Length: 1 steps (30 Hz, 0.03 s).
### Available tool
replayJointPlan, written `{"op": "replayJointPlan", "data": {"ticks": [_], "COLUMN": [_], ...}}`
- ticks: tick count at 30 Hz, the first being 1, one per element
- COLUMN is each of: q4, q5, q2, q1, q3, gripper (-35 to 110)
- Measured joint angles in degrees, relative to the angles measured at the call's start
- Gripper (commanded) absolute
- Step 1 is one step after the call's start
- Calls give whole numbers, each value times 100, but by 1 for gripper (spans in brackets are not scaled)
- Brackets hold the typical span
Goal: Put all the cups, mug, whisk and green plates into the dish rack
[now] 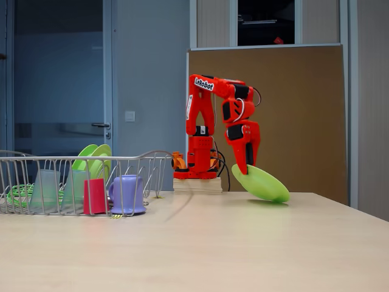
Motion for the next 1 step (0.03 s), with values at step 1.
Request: {"op": "replayJointPlan", "data": {"ticks": [1], "q4": [132], "q5": [-44], "q2": [0], "q1": [0], "q3": [-132], "gripper": [0]}}
